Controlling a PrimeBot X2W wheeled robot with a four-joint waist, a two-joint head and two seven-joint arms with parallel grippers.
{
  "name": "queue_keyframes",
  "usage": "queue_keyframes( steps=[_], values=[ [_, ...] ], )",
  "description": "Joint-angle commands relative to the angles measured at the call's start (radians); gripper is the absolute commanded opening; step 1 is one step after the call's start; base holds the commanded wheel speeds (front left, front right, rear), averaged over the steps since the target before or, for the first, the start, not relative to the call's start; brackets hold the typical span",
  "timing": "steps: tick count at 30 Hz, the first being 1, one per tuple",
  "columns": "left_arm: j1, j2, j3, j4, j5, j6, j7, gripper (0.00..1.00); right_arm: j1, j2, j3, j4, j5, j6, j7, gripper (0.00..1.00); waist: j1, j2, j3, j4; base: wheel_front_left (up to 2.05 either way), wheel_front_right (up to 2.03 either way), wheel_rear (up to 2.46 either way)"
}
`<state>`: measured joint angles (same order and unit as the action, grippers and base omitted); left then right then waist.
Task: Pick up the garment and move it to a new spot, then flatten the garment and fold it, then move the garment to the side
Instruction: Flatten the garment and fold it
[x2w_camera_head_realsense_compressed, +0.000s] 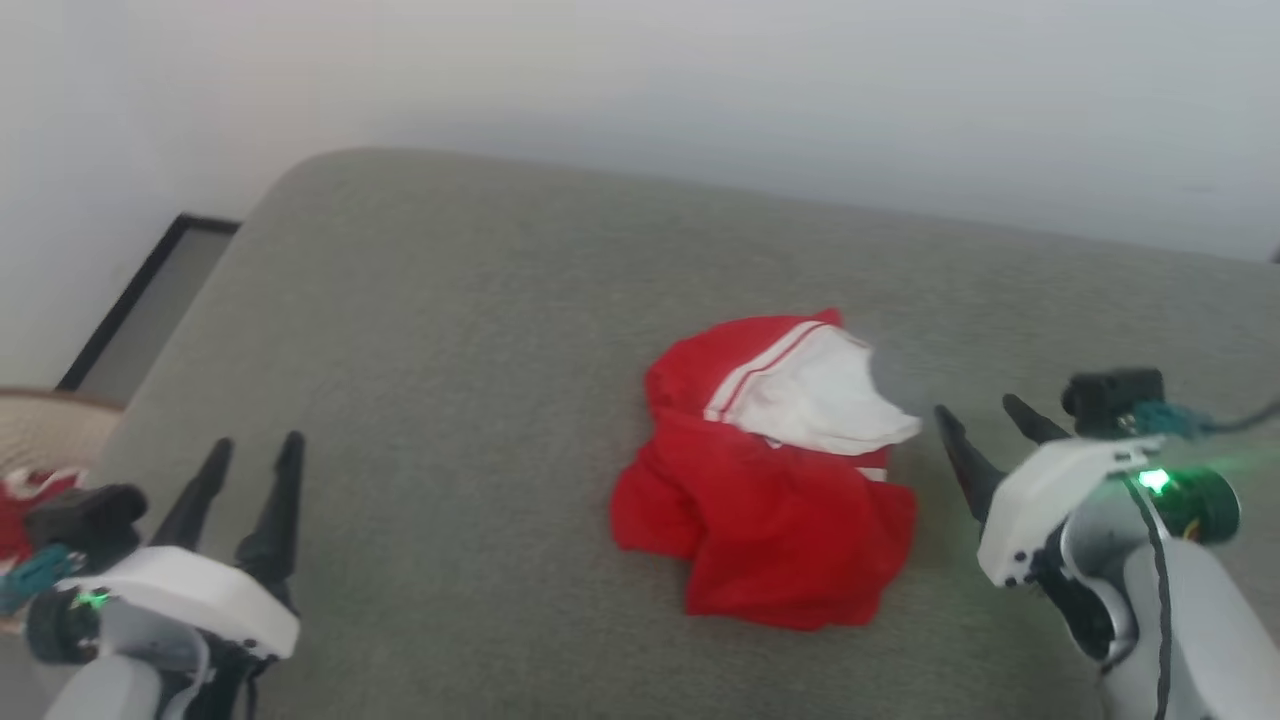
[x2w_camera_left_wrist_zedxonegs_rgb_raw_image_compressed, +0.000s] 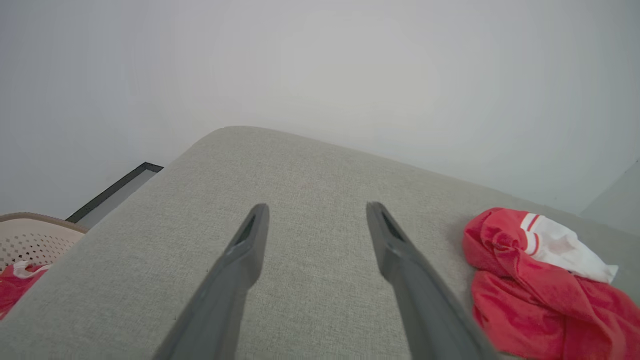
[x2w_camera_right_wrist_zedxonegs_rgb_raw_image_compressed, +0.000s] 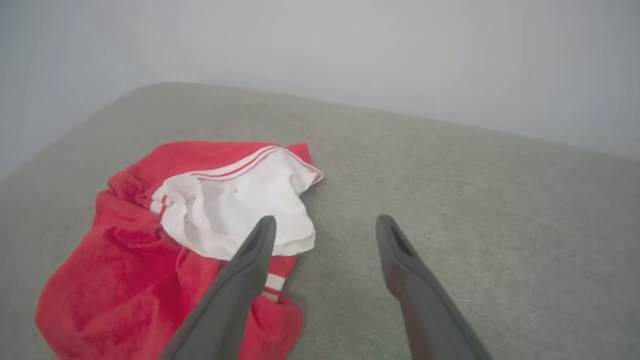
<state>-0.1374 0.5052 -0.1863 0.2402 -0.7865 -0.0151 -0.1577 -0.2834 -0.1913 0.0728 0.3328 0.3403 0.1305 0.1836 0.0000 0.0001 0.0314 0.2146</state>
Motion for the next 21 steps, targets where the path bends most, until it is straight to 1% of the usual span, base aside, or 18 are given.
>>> queue_keyframes(
  steps=[1,2,3,9,13,15,16,17,18,21],
  values=[
    [-0.025,-0.013,-0.016,-0.001,0.015,-0.007,0.006,1.0,-0.037,-0.016,0.019,0.02,0.021,0.0,0.043,1.0,0.0,-0.0001,0.041,0.06,0.0,0.0,0.0],
    [-0.042,-0.026,-0.029,0.001,0.02,-0.013,0.006,1.0,-0.071,-0.033,0.038,0.044,0.029,0.0,0.088,1.0,0.0,-0.0001,0.059,0.087,0.0,0.0,0.0],
    [-0.042,-0.026,-0.029,0.001,0.02,-0.013,0.006,1.0,-0.071,-0.033,0.038,0.044,0.029,0.0,0.088,1.0,0.0,-0.0001,0.059,0.087,0.0,0.0,0.0],
    [-0.083,-0.059,-0.061,0.024,0.02,-0.027,0.008,1.0,-0.162,-0.059,0.077,0.135,0.062,0.0,0.255,1.0,0.0,-0.0001,0.104,0.149,0.0,0.0,0.0],
    [-0.104,-0.077,-0.075,0.043,0.018,-0.035,0.003,1.0,-0.206,-0.069,0.096,0.191,0.079,0.0,0.362,1.0,0.0,-0.0001,0.124,0.175,0.0,0.0,0.0],
    [-0.111,-0.082,-0.079,0.055,0.015,-0.038,-0.001,1.0,-0.22,-0.069,0.105,0.21,0.086,0.0,0.397,1.0,0.0,-0.0001,0.13,0.182,0.0,0.0,0.0],
    [-0.114,-0.084,-0.079,0.06,0.012,-0.041,-0.004,1.0,-0.231,-0.073,0.105,0.217,0.086,0.0,0.405,0.93,0.0,-0.0001,0.133,0.185,0.0,0.0,0.0],
    [-0.117,-0.086,-0.08,0.065,0.009,-0.044,-0.004,1.0,-0.239,-0.074,0.112,0.222,0.086,0.0,0.412,0.38,0.0,-0.0001,0.135,0.187,0.0,0.0,0.0],
    [-0.119,-0.089,-0.081,0.07,0.007,-0.045,-0.007,1.0,-0.245,-0.078,0.119,0.225,0.08,0.0,0.413,0.0,0.0,-0.0001,0.137,0.188,0.0,0.0,0.0],
    [-0.128,-0.093,-0.083,0.085,0.004,-0.05,-0.013,1.0,-0.264,-0.086,0.121,0.228,0.09,0.0,0.396,0.0,0.0,-0.0001,0.141,0.187,0.0,0.0,0.0]
  ],
)
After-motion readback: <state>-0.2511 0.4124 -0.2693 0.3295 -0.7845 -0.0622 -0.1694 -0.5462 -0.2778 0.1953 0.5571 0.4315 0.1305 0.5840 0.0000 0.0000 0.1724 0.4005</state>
